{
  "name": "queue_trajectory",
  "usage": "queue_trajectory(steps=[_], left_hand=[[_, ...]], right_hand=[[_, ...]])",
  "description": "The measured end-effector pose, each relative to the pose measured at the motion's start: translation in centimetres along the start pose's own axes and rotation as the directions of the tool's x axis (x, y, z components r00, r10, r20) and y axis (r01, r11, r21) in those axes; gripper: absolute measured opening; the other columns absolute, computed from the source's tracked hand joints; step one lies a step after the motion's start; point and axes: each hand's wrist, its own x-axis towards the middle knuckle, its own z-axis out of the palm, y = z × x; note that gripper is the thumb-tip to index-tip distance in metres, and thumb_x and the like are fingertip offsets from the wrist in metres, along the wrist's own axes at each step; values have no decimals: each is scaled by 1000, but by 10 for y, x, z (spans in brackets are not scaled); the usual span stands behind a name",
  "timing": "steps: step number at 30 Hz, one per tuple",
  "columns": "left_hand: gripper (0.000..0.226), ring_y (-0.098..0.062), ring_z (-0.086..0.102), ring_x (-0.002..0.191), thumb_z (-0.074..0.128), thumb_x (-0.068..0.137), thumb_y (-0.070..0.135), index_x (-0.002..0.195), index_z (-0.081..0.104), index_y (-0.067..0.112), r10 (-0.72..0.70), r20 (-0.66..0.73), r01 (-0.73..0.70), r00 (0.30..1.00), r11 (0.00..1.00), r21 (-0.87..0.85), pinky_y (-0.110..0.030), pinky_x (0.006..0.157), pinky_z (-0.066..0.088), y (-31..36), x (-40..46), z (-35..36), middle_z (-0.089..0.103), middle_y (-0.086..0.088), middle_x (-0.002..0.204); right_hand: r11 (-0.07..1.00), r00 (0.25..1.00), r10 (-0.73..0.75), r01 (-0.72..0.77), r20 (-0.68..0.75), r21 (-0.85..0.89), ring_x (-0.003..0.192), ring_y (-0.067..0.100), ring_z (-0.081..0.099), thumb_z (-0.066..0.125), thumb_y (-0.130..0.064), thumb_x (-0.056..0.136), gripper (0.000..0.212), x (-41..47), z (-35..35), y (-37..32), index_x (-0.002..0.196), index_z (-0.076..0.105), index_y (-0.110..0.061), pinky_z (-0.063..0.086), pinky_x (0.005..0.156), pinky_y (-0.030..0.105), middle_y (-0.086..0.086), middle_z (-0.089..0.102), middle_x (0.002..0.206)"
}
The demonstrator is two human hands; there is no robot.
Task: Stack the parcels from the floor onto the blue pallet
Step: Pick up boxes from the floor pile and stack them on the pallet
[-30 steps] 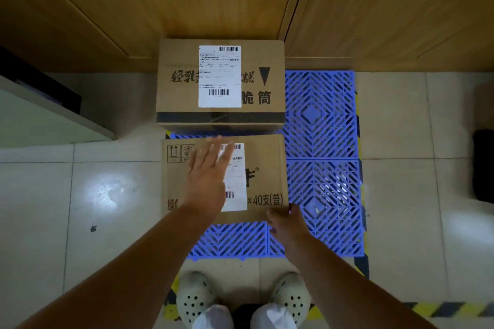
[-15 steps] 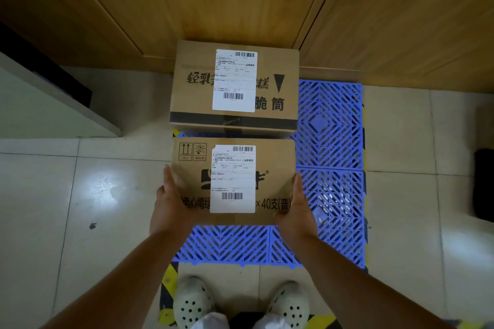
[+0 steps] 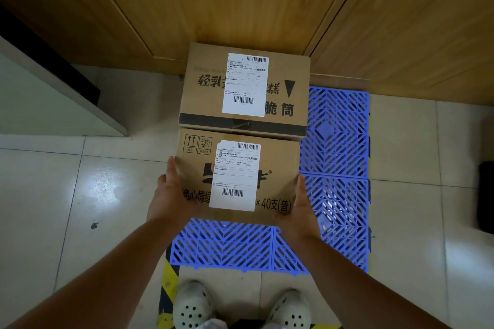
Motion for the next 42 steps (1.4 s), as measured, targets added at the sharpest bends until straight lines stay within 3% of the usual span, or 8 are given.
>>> queue_trajectory(steps=[4,8,12,15,20,28,36,42], left_hand=[[102,-35,45,126,72,77,15,151,2,22,-26,-52,23,998,998,-59,-53,97,46,10,15,-13,36,-13,143],[71,-34,46,126,58,88,12,147,20,16,36,-129,-41,991,999,-34,-49,94,47,33,39,-30,38,-10,146],[48,-31,54,113,57,91,12,132,33,14,44,-120,-52,992,997,-61,-36,80,49,50,62,-38,51,-12,130],[39,-27,59,105,59,90,14,124,41,15,44,-108,-55,993,994,-98,-41,84,53,52,73,-39,59,-8,115],[42,-27,59,106,63,86,13,126,47,15,43,-128,-58,991,991,-118,-43,90,52,55,78,-34,62,-8,112],[41,-22,57,98,61,87,8,125,48,11,52,-195,-57,979,998,-24,-30,74,45,50,79,-26,60,-8,107],[43,-26,58,102,66,85,15,124,48,9,90,-224,-93,970,996,-5,-31,76,46,49,79,-26,60,-10,109],[43,-21,55,98,65,86,15,125,48,10,127,-230,-135,965,991,-16,-30,76,44,47,78,-27,54,-2,101]], right_hand=[[999,998,-26,28,-53,40,140,24,30,69,-18,79,107,13,-12,-14,149,-9,-37,48,96,42,-6,14,157],[993,988,-108,112,-107,38,145,20,16,66,-14,85,100,40,-28,-37,151,-7,-29,42,94,30,-7,-2,160],[979,982,-146,161,-117,128,147,16,10,70,-12,83,103,66,-33,-53,152,-4,-27,23,111,28,-6,3,160],[977,982,-156,170,-108,129,146,16,15,72,-9,81,106,76,-33,-56,152,-4,-29,26,112,30,-6,8,160],[982,979,-181,186,-96,42,145,19,18,72,-10,80,105,80,-35,-54,152,-2,-28,31,107,29,-4,10,159],[979,975,-201,197,-89,-57,145,20,16,72,-15,82,104,75,-39,-56,152,-3,-26,26,111,31,-1,10,159],[975,975,-199,188,-98,-116,147,20,10,70,-20,85,100,71,-36,-54,152,-5,-27,23,113,32,2,4,160],[971,972,-217,205,-94,-121,147,21,10,69,-22,86,99,72,-35,-50,152,-5,-27,21,115,34,1,4,160]])
